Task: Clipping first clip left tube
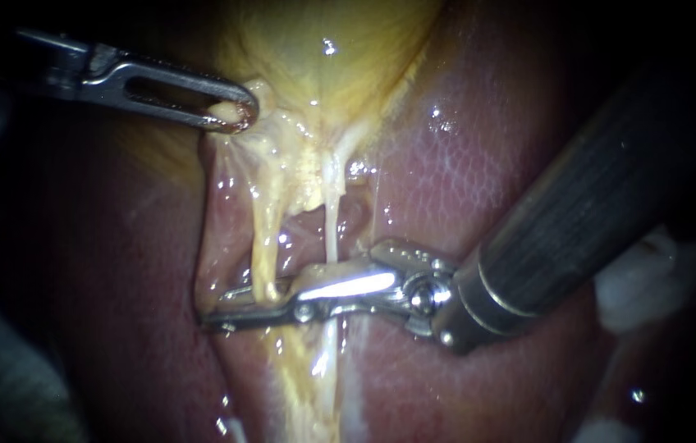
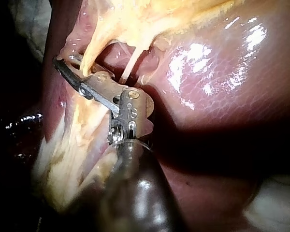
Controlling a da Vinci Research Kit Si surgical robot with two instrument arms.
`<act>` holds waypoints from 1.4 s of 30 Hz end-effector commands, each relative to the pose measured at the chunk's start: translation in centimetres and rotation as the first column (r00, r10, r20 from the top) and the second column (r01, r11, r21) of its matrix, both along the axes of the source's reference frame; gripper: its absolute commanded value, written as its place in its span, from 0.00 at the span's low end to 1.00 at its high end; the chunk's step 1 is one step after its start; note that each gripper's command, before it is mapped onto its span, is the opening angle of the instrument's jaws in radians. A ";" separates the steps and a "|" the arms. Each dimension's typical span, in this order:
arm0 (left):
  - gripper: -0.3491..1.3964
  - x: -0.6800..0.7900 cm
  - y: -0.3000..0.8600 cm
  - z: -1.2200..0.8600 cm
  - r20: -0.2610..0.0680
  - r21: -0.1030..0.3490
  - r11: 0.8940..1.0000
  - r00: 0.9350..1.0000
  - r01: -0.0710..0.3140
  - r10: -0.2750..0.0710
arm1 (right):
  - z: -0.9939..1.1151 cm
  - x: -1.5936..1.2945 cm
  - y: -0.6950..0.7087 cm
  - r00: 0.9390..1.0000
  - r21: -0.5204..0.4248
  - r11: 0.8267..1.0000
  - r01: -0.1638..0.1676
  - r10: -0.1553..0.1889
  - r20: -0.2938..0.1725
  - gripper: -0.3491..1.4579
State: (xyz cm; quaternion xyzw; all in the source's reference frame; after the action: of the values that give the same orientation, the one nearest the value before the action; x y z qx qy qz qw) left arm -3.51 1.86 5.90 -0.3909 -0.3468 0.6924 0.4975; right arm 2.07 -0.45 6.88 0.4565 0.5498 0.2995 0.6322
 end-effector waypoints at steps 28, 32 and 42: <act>0.00 0.02 -0.01 -0.01 -0.001 -0.001 1.000 1.000 0.001 -0.001 | -0.11 -0.10 0.21 0.981 -0.095 0.995 0.014 0.005 0.192 0.47; 0.00 0.03 -0.01 -0.01 -0.001 -0.001 1.000 1.000 0.001 -0.001 | -0.19 -0.17 0.27 0.976 -0.100 0.995 0.028 -0.006 0.218 0.47; 0.00 0.04 -0.01 -0.02 0.000 -0.001 1.000 1.000 0.001 -0.001 | -0.30 -0.38 0.33 0.946 -0.148 0.982 0.113 -0.061 0.317 0.47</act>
State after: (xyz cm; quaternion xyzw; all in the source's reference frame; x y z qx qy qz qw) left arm -3.47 1.85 5.88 -0.3911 -0.3461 0.6925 0.4977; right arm 1.67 -0.11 6.57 0.3736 0.4451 0.2921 0.7596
